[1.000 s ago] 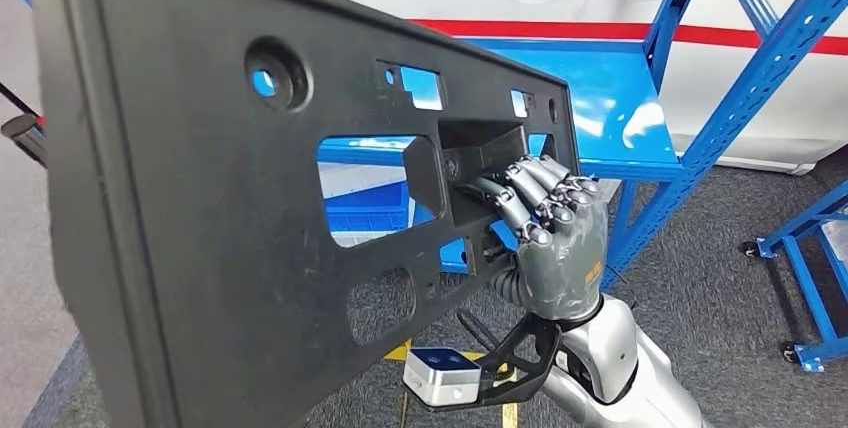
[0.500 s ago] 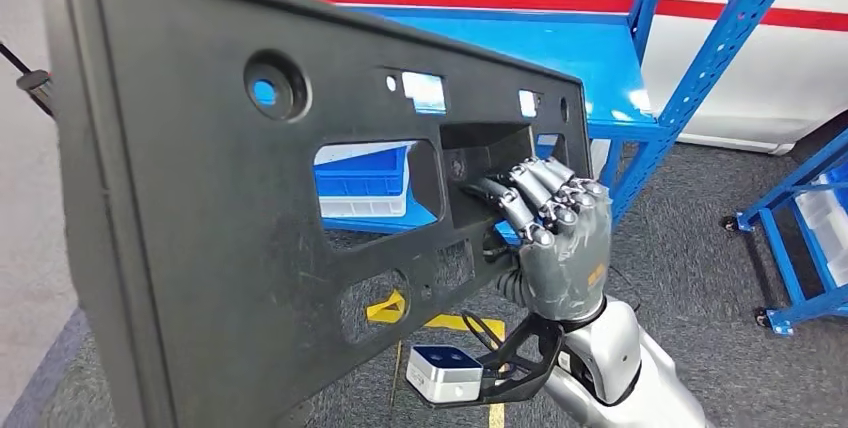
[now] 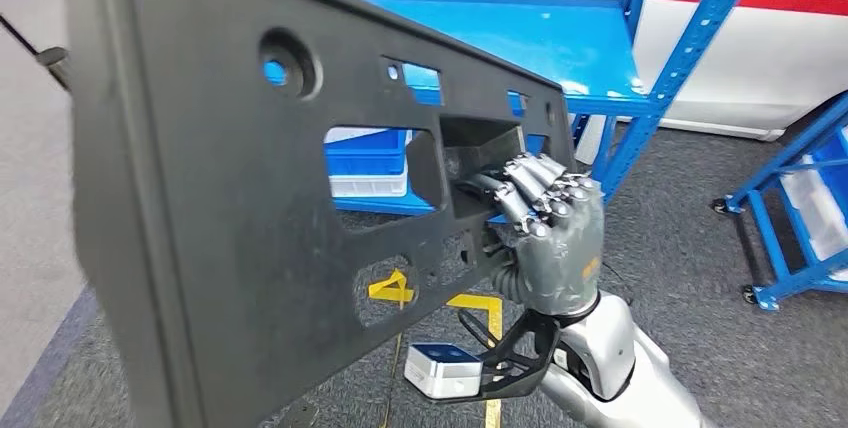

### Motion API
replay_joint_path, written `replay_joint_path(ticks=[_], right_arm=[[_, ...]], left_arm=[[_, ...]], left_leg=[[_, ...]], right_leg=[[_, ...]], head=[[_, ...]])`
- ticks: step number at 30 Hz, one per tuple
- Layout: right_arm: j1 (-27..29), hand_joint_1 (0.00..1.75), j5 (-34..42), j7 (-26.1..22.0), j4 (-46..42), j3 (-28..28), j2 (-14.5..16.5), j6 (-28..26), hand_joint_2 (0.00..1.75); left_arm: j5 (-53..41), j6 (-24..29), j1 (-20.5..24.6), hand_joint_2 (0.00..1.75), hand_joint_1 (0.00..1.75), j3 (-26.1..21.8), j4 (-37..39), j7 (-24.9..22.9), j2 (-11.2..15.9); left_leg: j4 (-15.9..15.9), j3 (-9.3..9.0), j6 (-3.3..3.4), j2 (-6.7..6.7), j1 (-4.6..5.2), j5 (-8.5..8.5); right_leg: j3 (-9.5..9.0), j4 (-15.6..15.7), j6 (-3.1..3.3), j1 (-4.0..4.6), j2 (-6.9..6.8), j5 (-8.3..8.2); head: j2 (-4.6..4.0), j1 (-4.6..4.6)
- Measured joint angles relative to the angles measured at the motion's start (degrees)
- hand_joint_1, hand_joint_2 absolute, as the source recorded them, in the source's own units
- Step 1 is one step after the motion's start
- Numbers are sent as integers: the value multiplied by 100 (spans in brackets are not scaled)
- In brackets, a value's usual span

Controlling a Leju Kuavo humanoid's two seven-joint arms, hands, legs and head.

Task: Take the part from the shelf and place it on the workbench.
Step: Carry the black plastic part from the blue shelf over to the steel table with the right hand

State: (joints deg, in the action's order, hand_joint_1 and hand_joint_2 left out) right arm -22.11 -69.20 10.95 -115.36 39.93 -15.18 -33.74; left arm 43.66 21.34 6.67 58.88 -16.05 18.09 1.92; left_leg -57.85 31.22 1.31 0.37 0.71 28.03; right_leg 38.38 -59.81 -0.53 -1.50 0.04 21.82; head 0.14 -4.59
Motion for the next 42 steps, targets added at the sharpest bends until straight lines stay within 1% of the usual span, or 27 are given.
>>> replay_joint_path(ticks=[2, 3, 5, 6, 7, 8, 9, 11, 13, 15, 17, 19, 21, 22, 23, 24, 26, 28, 31, 32, 34, 36, 37, 38, 39, 41, 42], right_arm=[[-3, 175, 10, 0, 11, 8, -1, -4, 175], [-6, 175, 12, 0, 16, 12, -2, -5, 175], [-12, 175, 14, 0, 28, 26, -2, -8, 175], [-10, 175, 14, 0, 36, 34, -2, -9, 175], [-9, 175, 14, 0, 45, 40, -3, -9, 175], [-9, 175, 17, 0, 55, 45, -3, -9, 175], [-11, 175, 22, 0, 61, 48, -3, -9, 175], [-21, 175, 45, 0, 65, 55, -2, -9, 175], [-27, 175, 67, 0, 67, 59, -1, -10, 175], [-23, 175, 82, 0, 73, 62, -1, -11, 175], [-26, 175, 102, 0, 77, 64, 0, -15, 175], [-30, 175, 136, -1, 77, 65, 1, -25, 175], [-28, 175, 170, -6, 78, 66, 1, -33, 175], [-26, 175, 181, -9, 78, 67, 1, -33, 175], [-25, 175, 189, -13, 78, 67, 1, -33, 175], [-25, 175, 198, -14, 78, 68, 1, -33, 175], [-29, 175, 231, -21, 78, 68, 1, -33, 175], [-41, 175, 296, -37, 78, 69, 1, -35, 175], [-50, 175, 414, -73, 78, 71, 1, -50, 175], [-51, 175, 445, -86, 78, 72, 1, -56, 175], [-55, 175, 510, -117, 79, 73, 1, -74, 175], [-47, 175, 569, -150, 85, 76, 1, -90, 175], [-37, 175, 591, -163, 89, 79, 1, -93, 175], [-27, 175, 611, -175, 93, 81, 1, -96, 175], [-20, 175, 631, -184, 95, 82, 1, -98, 175], [-18, 175, 681, -199, 94, 82, 1, -106, 175], [-18, 175, 708, -207, 91, 82, 1, -115, 175]], left_arm=[[2, -2, -2, 175, 0, 1, 1, -1, -9], [2, -3, -2, 175, 0, 1, 1, -2, -14], [2, -3, 0, 175, 0, 0, 1, -2, -21], [2, -3, -1, 175, 0, 0, 1, -2, -21], [2, -3, -1, 175, 0, 0, 1, -2, -22], [2, -5, -2, 175, 0, 0, 1, -3, -25], [2, -10, -5, 175, 0, 0, 1, -6, -27], [4, -26, -8, 175, 0, 0, 1, -21, -39], [7, -34, -5, 175, 0, 0, 1, -44, -51], [9, -31, -3, 175, 0, 0, 1, -55, -53], [13, -29, -13, 175, 0, 0, 1, -58, -48], [16, -29, -23, 175, 0, 0, 1, -62, -44], [16, -30, -31, 175, 0, 0, 1, -65, -48], [16, -30, -39, 175, 0, 0, 1, -66, -50], [16, -30, -48, 175, 0, 0, 1, -67, -52], [17, -30, -56, 175, 0, 0, 1, -69, -52], [18, -30, -56, 175, 0, 0, 1, -72, -55], [24, -31, -42, 175, 0, 0, 1, -73, -59], [52, -31, -47, 175, 0, 0, 1, -82, -61], [59, -30, -53, 175, 0, 0, 1, -87, -60], [64, -26, -47, 175, 0, 0, 1, -101, -59], [68, -22, -25, 175, 0, 0, 1, -113, -60], [70, -21, -19, 175, 0, 0, 1, -119, -61], [72, -20, -20, 175, 0, 0, 1, -124, -61], [74, -20, -25, 175, 0, 0, 1, -130, -61], [75, -19, -31, 175, 0, 0, 1, -133, -61], [75, -18, -26, 175, 0, 0, 1, -134, -61]], left_leg=[[114, 19, 76, -34, -12, -133], [164, 49, 116, -52, -20, -201], [178, 156, 177, -68, -12, -314], [166, 225, 189, -72, -1, -360], [145, 301, 193, -74, 6, -403], [120, 377, 191, -75, 11, -435], [87, 454, 181, -70, 11, -464], [1, 604, 139, -32, 10, -506], [-71, 702, 79, 9, 11, -566], [-77, 738, 26, 52, 13, -647], [-161, 803, -38, 84, 0, -581], [-652, 1008, -132, 71, -42, -232], [-1406, 1283, -222, 54, -98, 146], [-1637, 1345, -254, 45, -124, 218], [-1664, 1302, -280, 30, -148, 187], [-1455, 1137, -301, 3, -169, 64], [-651, 609, -326, -150, -177, -201], [-117, 300, -263, -285, -122, -277], [-8, 307, -102, -226, -76, -270], [24, 302, -55, -184, -82, -290], [83, 287, 27, -104, -95, -334], [79, 305, 83, -5, -62, -350], [69, 312, 103, 55, -47, -354], [55, 317, 113, 124, -34, -356], [34, 320, 114, 195, -26, -356], [-38, 350, 102, 333, -20, -341], [-94, 390, 88, 399, -16, -331]], right_leg=[[54, -78, -44, 2, 4, 116], [126, -273, -53, 12, 4, 318], [324, -981, -58, 29, 1, 861], [399, -1339, -63, 36, 1, 1050], [404, -1562, -69, 39, 1, 1118], [315, -1587, -71, 39, 0, 1068], [118, -1393, -67, 40, 2, 940], [-445, -632, -34, 44, 98, 755], [-775, -105, -1, 63, 200, 763], [-789, -4, 36, 74, 173, 752], [-772, 43, 109, 46, 81, 681], [-729, 69, 172, 22, -27, 615], [-666, 70, 184, 24, -124, 571], [-636, 69, 175, 23, -170, 552], [-612, 68, 163, 18, -216, 537], [-596, 67, 151, 10, -261, 526], [-584, 66, 118, 2, -344, 515], [-583, 71, 64, 10, -417, 503], [-583, 75, -37, 11, -504, 503], [-559, 24, -63, 5, -460, 550], [-369, -378, -79, -2, -276, 805], [-15, -1114, -46, 26, -119, 1124], [124, -1390, -29, 41, -85, 1189], [179, -1487, -10, 50, -57, 1147], [126, -1363, 8, 55, -32, 1002], [-177, -703, 43, 48, 146, 634], [-312, -402, 47, 33, 262, 533]], head=[[-1, 1], [-1, 10], [-1, 23], [-1, 25], [-1, 25], [-1, 25], [-1, 25], [-1, 24], [-1, 33], [-1, 57], [-1, 61], [-1, 34], [-1, 16], [-1, 16], [-1, 15], [-1, 15], [-1, 12], [-1, 23], [-1, 39], [-1, 50], [-1, 83], [-1, 115], [-1, 121], [-1, 122], [-1, 122], [-1, 123], [-1, 119]])
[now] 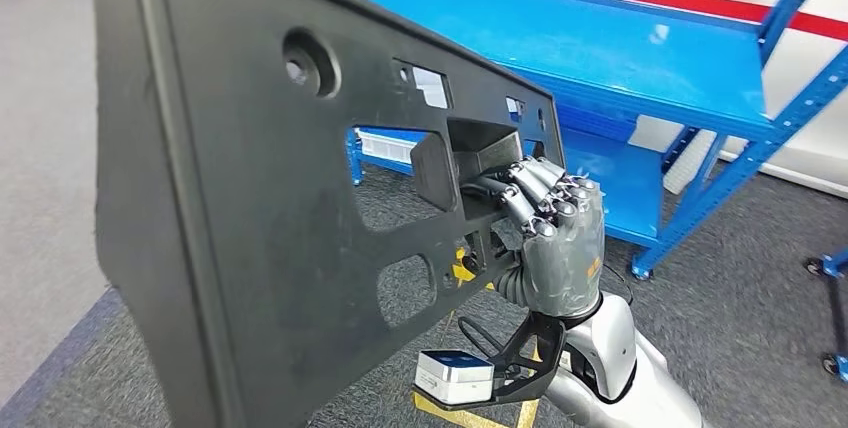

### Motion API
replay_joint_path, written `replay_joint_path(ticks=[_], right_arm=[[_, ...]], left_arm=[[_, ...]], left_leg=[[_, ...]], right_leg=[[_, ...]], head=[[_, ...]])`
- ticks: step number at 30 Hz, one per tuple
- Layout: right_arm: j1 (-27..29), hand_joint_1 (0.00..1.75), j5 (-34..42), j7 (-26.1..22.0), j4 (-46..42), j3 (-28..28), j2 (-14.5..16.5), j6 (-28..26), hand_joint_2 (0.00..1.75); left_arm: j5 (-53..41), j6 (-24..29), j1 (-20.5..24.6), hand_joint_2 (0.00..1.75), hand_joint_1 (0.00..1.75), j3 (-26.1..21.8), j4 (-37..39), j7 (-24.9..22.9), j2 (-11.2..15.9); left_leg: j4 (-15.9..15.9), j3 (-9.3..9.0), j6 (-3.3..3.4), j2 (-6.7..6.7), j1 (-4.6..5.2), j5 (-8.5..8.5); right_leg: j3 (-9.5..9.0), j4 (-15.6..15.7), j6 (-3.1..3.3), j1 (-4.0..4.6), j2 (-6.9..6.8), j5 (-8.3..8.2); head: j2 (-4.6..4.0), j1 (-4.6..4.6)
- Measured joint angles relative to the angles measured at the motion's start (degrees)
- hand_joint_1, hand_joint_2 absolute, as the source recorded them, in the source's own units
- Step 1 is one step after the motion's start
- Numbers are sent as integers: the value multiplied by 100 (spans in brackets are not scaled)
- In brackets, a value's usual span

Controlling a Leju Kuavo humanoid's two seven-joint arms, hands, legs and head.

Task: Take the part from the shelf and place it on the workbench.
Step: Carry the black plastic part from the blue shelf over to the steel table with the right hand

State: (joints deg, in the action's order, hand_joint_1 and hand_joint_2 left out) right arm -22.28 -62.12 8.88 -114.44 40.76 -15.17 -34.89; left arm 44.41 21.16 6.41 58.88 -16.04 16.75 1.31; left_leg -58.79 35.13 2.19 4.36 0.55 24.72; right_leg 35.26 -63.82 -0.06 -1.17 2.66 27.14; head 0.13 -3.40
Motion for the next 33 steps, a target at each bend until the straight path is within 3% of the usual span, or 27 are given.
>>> replay_joint_path(ticks=[2, 4, 6, 8, 10, 11, 12, 14, 16, 17, 19, 20, 22, 24, 26, 27, 28, 30, 31, 33], right_arm=[[11, 175, 59, -12, -4, -1, 0, -18, 175], [21, 175, 113, -25, -10, 0, 0, -22, 175], [31, 175, 145, -40, -25, 1, 0, -17, 175], [50, 175, 157, -69, -53, 0, 0, -12, 175], [60, 175, 189, -110, -77, 0, 0, -5, 175], [60, 175, 222, -131, -84, 1, 1, -2, 175], [55, 175, 266, -148, -93, 1, 4, -1, 175], [31, 175, 338, -169, -115, 1, 25, -1, 175], [2, 175, 370, -174, -135, 1, 47, -1, 175], [-7, 175, 375, -175, -141, 1, 55, -1, 175], [-18, 175, 377, -179, -147, 1, 62, -1, 175], [-25, 175, 376, -180, -150, 1, 64, -1, 175], [-43, 175, 376, -182, -165, 1, 66, -1, 175], [-38, 175, 378, -193, -173, 1, 66, -2, 175], [-22, 175, 393, -225, -172, 2, 66, -8, 175], [-22, 175, 405, -252, -172, 2, 66, -12, 175], [-30, 175, 417, -285, -173, 3, 66, -15, 175], [-71, 175, 429, -347, -175, 3, 67, -13, 175], [-101, 175, 434, -373, -183, 4, 74, -10, 175], [-162, 175, 457, -424, -204, 10, 95, -6, 175]], left_arm=[[-5, 6, 6, 175, 0, 0, 0, -3, 0], [-25, 20, -18, 175, 0, 0, 1, -13, 4], [-67, 35, -42, 175, 0, 0, 2, -23, 5], [-114, 45, -32, 175, 0, 1, 2, -25, -2], [-149, 66, -21, 175, 0, 2, 2, -25, -11], [-159, 80, -24, 175, 0, 2, 2, -25, -14], [-166, 92, -28, 175, 0, 2, 2, -26, -16], [-163, 102, -25, 175, 0, 2, 2, -27, -15], [-150, 104, -6, 175, 0, 2, 2, -26, -15], [-144, 105, 1, 175, 0, 2, 2, -26, -15], [-135, 111, -9, 175, 0, 2, 2, -27, -14], [-132, 116, -21, 175, 0, 2, 2, -26, -14], [-127, 126, -27, 175, 0, 2, 2, -26, -16], [-123, 132, -12, 175, 0, 2, 2, -26, -19], [-84, 140, -8, 175, 0, 2, 2, -16, -24], [-48, 144, -14, 175, 0, 2, 2, -10, -25], [-4, 147, -21, 175, 0, 2, 2, -5, -27], [63, 149, -24, 175, 0, 2, 2, -2, -31], [89, 151, -20, 175, 0, 2, 2, -2, -32], [136, 156, -19, 175, 0, 1, 2, 10, -31]], left_leg=[[-68, 93, -53, 116, -11, -4], [-77, 151, -114, 191, -31, -29], [-241, 244, -181, 29, -23, 89], [-812, 499, -257, -243, -38, 421], [-1463, 779, -310, -350, -81, 689], [-1576, 814, -323, -368, -94, 693], [-1464, 736, -327, -388, -103, 595], [-719, 319, -303, -541, -92, 278], [-111, -2, -227, -704, -38, 110], [-9, -39, -186, -732, -12, 109], [21, -29, -104, -622, -3, 78], [59, -45, -67, -569, -14, 53], [132, -95, 20, -477, -43, -2], [139, -90, 69, -376, -41, -22], [121, -81, 79, -246, -24, -24], [106, -79, 79, -175, -19, -21], [80, -78, 72, -100, -18, -13], [-3, -50, 35, 45, -16, 23], [-47, -19, 8, 107, -16, 39], [-89, 51, -51, 202, -24, 41]], right_leg=[[-103, 261, -2, -3, 139, -22], [-106, 294, 24, -1, 43, -46], [-114, 330, 72, -26, -80, -80], [-114, 347, 95, -33, -218, -96], [-105, 346, 98, -26, -365, -97], [-103, 346, 97, -26, -433, -97], [-104, 346, 95, -26, -499, -96], [-117, 348, 84, -26, -617, -91], [-130, 360, 40, -9, -714, -90], [-136, 370, 9, -1, -755, -92], [-158, 400, -64, 10, -831, -96], [-162, 381, -96, 7, -797, -71], [-44, 74, -122, 5, -584, 143], [271, -619, -104, 8, -357, 493], [529, -1133, -97, 14, -295, 633], [535, -1120, -92, 12, -286, 550], [431, -881, -85, 9, -270, 366], [93, -132, -75, -7, -103, 22], [-26, 142, -75, -18, -15, -61], [-99, 293, -74, -12, 58, -54]], head=[[0, 0], [0, 4], [0, -26], [0, -67], [0, -78], [0, -80], [0, -78], [0, -79], [0, -77], [0, -75], [0, -75], [0, -66], [0, -39], [0, -10], [0, -3], [0, -3], [0, -3], [0, -1], [0, -4], [0, -8]])
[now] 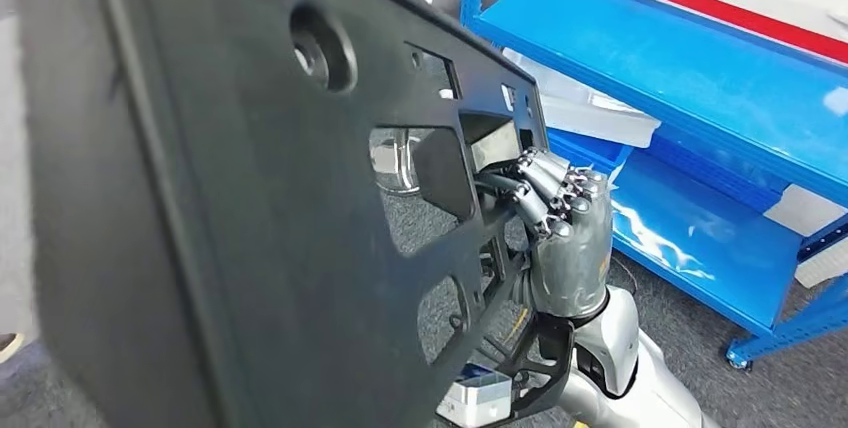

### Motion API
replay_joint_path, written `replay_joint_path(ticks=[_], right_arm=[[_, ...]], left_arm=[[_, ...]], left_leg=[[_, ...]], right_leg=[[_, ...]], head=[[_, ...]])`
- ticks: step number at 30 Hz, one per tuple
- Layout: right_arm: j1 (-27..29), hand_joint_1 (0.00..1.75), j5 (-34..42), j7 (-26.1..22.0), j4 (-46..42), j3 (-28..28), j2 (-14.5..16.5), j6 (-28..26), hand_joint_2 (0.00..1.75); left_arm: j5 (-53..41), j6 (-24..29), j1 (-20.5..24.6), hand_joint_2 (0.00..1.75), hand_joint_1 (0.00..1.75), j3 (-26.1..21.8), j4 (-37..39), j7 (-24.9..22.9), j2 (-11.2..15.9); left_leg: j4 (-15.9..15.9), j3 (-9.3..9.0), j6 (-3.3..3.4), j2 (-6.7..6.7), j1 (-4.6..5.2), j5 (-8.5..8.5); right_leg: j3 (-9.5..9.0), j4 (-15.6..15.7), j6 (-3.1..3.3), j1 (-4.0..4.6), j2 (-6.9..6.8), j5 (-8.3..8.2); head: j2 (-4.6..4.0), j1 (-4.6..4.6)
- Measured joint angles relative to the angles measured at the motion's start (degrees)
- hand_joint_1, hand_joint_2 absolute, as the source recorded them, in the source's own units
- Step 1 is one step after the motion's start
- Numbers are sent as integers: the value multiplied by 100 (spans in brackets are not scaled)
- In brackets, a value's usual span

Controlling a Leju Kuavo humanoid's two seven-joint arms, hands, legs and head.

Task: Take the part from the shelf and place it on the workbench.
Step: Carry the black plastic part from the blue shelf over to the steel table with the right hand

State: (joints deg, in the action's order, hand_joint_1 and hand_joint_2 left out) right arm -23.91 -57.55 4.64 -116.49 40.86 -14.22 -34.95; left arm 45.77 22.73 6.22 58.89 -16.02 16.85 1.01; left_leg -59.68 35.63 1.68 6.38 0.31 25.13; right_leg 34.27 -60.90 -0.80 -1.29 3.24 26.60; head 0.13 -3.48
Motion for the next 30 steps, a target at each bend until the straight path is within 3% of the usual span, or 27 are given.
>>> replay_joint_path(ticks=[2, 4, 6, 8, 9, 10, 13, 15, 17, 19, 21, 23, 24, 26, 28, 30], right_arm=[[-56, 175, 41, -68, -14, 9, 32, -12, 175], [-93, 175, 98, -163, -14, 27, 87, -81, 175], [-104, 175, 140, -261, -13, 49, 135, -200, 175], [-104, 175, 154, -323, -7, 68, 155, -285, 175], [-103, 175, 157, -339, -4, 75, 163, -303, 175], [-103, 175, 153, -346, -2, 81, 174, -312, 175], [-95, 175, 109, -344, -32, 85, 202, -314, 175], [-69, 175, 83, -333, -77, 85, 204, -311, 175], [-23, 175, 101, -327, -127, 85, 205, -309, 175], [25, 175, 200, -339, -188, 85, 204, -312, 175], [115, 175, 405, -410, -276, 85, 199, -320, 175], [268, 175, 589, -514, -374, 85, 191, -321, 175], [340, 175, 636, -549, -414, 85, 185, -319, 175], [418, 175, 654, -577, -467, 85, 180, -317, 175], [437, 175, 656, -580, -484, 85, 179, -317, 175], [437, 175, 656, -580, -484, 85, 179, -317, 175]], left_arm=[[52, 4, -19, 175, 0, -1, 3, 14, 15], [79, 2, -28, 175, 0, -1, 8, 10, 28], [79, -3, -16, 175, 0, -2, 10, 1, 28], [86, -4, -11, 175, 0, -2, 10, -6, 28], [91, -6, -15, 175, 0, -2, 11, -14, 28], [97, -12, -20, 175, 0, -1, 11, -31, 28], [111, -52, -15, 175, 0, -2, 11, -83, 16], [113, -74, -9, 175, 0, -3, 11, -106, 2], [100, -77, -26, 175, 0, -3, 13, -135, -3], [76, -75, -44, 175, 0, -3, 15, -161, -21], [43, -91, -30, 175, 0, -3, 17, -193, -44], [2, -112, -12, 175, 0, -3, 17, -221, -55], [-13, -117, -13, 175, 0, -3, 17, -232, -60], [-28, -121, -20, 175, 0, -3, 17, -241, -66], [-33, -122, -22, 175, 0, -3, 17, -245, -68], [-33, -122, -22, 175, 0, -3, 17, -245, -68]], left_leg=[[-6, 48, -54, 44, -20, -9], [-236, 175, -125, -171, -10, 134], [-845, 477, -203, -465, -22, 446], [-1458, 797, -255, -560, -66, 653], [-1536, 843, -271, -578, -83, 622], [-1398, 776, -280, -602, -98, 495], [-264, 182, -237, -859, -78, 17], [56, 23, -156, -941, -30, -28], [77, 12, -71, -828, -24, -35], [146, -50, 2, -727, -48, -59], [183, -89, 70, -621, -61, -75], [174, -88, 113, -480, -46, -72], [166, -89, 121, -398, -36, -66], [147, -91, 122, -272, -25, -58], [139, -92, 120, -231, -23, -55], [139, -92, 120, -231, -23, -55]], right_leg=[[-13, 22, 46, -5, -107, -30], [-26, 62, 101, -32, -232, -55], [-30, 76, 131, -31, -369, -56], [-28, 75, 137, -28, -516, -43], [-30, 74, 134, -30, -588, -36], [-37, 73, 126, -34, -657, -28], [-82, 78, 66, -26, -821, 6], [-114, 99, 1, -4, -902, 23], [-170, 142, -78, 4, -968, 32], [-170, 40, -136, -8, -838, 140], [96, -542, -137, -11, -544, 460], [496, -1289, -119, 12, -380, 737], [601, -1440, -110, 20, -353, 722], [592, -1313, -92, 24, -334, 516], [532, -1154, -82, 25, -328, 395], [532, -1154, -82, 25, -328, 395]], head=[[0, 1], [0, -43], [0, -89], [0, -93], [0, -93], [0, -94], [0, -92], [0, -86], [0, -82], [0, -62], [0, -31], [0, -16], [0, -15], [0, -15], [0, -15], [0, -15]])
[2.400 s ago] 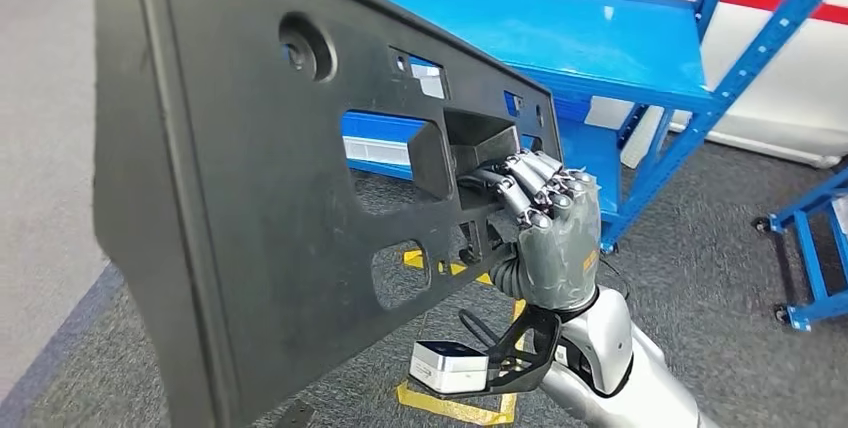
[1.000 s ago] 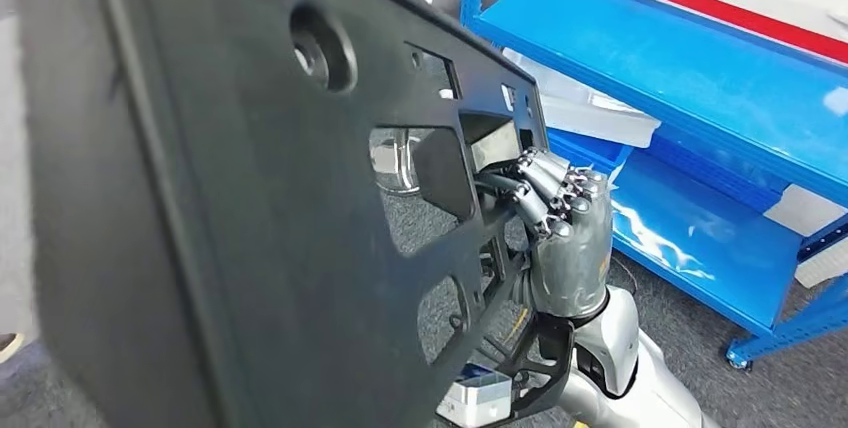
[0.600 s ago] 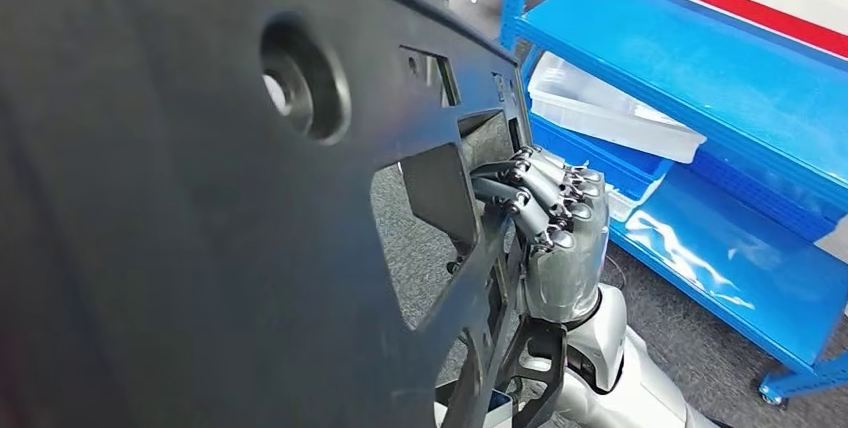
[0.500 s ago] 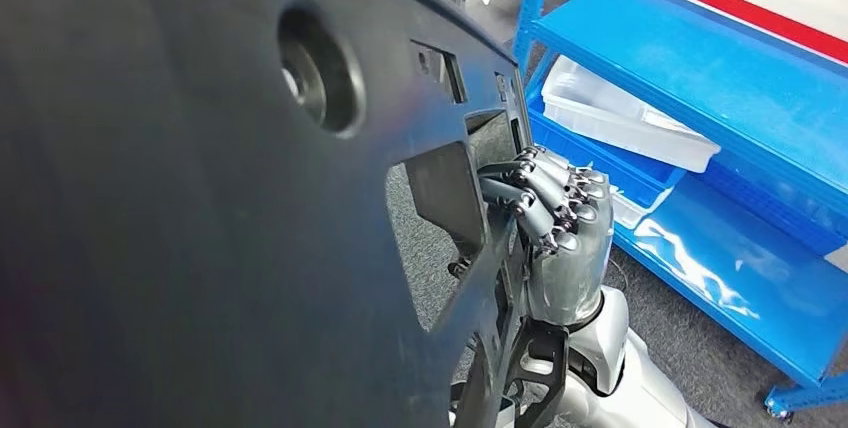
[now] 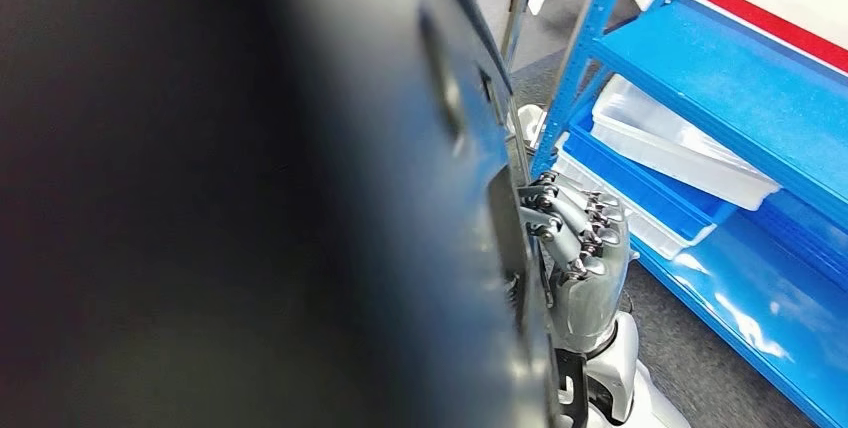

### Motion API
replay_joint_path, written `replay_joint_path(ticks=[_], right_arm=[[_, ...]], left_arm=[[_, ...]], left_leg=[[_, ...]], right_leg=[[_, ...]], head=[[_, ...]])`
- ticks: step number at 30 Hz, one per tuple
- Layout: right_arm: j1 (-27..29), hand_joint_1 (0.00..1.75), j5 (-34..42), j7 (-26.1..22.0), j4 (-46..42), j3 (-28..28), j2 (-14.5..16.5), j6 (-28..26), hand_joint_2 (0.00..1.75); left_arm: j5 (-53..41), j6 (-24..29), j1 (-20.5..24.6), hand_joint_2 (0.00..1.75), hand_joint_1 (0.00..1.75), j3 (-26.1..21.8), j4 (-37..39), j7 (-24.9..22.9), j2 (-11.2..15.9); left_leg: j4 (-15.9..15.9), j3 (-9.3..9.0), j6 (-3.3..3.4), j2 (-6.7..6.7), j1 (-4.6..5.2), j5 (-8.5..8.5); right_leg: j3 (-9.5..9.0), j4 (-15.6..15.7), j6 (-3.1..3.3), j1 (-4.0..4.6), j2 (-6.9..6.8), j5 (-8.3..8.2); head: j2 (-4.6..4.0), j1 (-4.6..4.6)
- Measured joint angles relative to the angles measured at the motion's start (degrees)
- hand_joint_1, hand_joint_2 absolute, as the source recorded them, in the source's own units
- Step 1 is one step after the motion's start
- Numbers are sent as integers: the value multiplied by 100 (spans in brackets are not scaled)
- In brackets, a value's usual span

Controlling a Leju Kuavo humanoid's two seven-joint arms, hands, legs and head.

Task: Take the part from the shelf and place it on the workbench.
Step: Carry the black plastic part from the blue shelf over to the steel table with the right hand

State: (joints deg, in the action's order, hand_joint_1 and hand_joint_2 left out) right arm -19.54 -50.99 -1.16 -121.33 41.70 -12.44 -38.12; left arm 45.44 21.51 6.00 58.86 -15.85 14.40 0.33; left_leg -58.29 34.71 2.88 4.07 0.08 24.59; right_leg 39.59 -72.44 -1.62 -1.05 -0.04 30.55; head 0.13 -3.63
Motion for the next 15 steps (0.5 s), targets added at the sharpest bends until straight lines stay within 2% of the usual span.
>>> replay_joint_path(ticks=[4, 5, 7, 8, 9, 10, 11, 12, 13, 14, 15], right_arm=[[8, 175, -2, -1, -12, 0, -2, 0, 175], [21, 175, -9, -3, -25, -1, -3, 2, 175], [74, 175, -31, -10, -65, -14, -5, 3, 175], [142, 175, -44, -15, -113, -40, -11, 3, 175], [237, 175, -62, -22, -184, -90, -21, 2, 175], [332, 175, -79, -29, -254, -139, -29, 0, 175], [409, 175, -96, -34, -314, -184, -38, -1, 175], [456, 175, -116, -37, -353, -215, -42, -2, 175], [470, 175, -126, -37, -363, -226, -42, -2, 175], [483, 175, -134, -37, -374, -238, -42, -2, 175], [495, 175, -145, -37, -387, -253, -42, -2, 175]], left_arm=[[-7, -2, 0, 175, 0, 0, 0, -1, -1], [-26, -3, 1, 175, 0, 0, 0, -9, -4], [-104, -14, 8, 175, 0, 2, 1, -50, -19], [-178, -30, 7, 175, 0, 22, 4, -90, -26], [-245, -59, 13, 175, 0, 50, 11, -127, -30], [-301, -91, 19, 175, 0, 82, 17, -158, -32], [-335, -121, 19, 175, 0, 115, 24, -175, -31], [-343, -146, 21, 175, 0, 132, 27, -182, -30], [-343, -158, 15, 175, 0, 139, 28, -184, -28], [-343, -167, 8, 175, 0, 144, 30, -186, -25], [-344, -172, 6, 175, 0, 148, 30, -187, -21]], left_leg=[[-8, 0, -1, 20, 0, 2], [-21, 0, -7, 55, 0, 9], [-72, 28, -34, 160, -1, 34], [-96, 62, -85, 261, -7, 44], [-418, 249, -167, 142, -22, 201], [-825, 480, -255, 13, -40, 381], [-1240, 711, -336, -147, -67, 549], [-1622, 911, -390, -350, -90, 678], [-1593, 906, -407, -366, -107, 589], [-1334, 779, -415, -402, -119, 407], [-932, 570, -413, -481, -124, 192]], right_leg=[[-45, 107, 5, 0, 7, -65], [-138, 321, 16, -1, 51, -179], [-363, 842, 37, -12, 257, -381], [-484, 1112, 65, -24, 335, -464], [-552, 1224, 106, -34, 285, -452], [-604, 1285, 143, -44, 174, -426], [-641, 1315, 184, -46, 10, -420], [-675, 1328, 201, -48, -129, -403], [-691, 1327, 192, -52, -200, -387], [-715, 1326, 178, -55, -265, -369], [-746, 1326, 160, -57, -331, -348]], head=[[0, -1], [0, 1], [0, 0], [0, 0], [0, -29], [0, -58], [0, -84], [0, -110], [0, -110], [0, -112], [0, -111]])
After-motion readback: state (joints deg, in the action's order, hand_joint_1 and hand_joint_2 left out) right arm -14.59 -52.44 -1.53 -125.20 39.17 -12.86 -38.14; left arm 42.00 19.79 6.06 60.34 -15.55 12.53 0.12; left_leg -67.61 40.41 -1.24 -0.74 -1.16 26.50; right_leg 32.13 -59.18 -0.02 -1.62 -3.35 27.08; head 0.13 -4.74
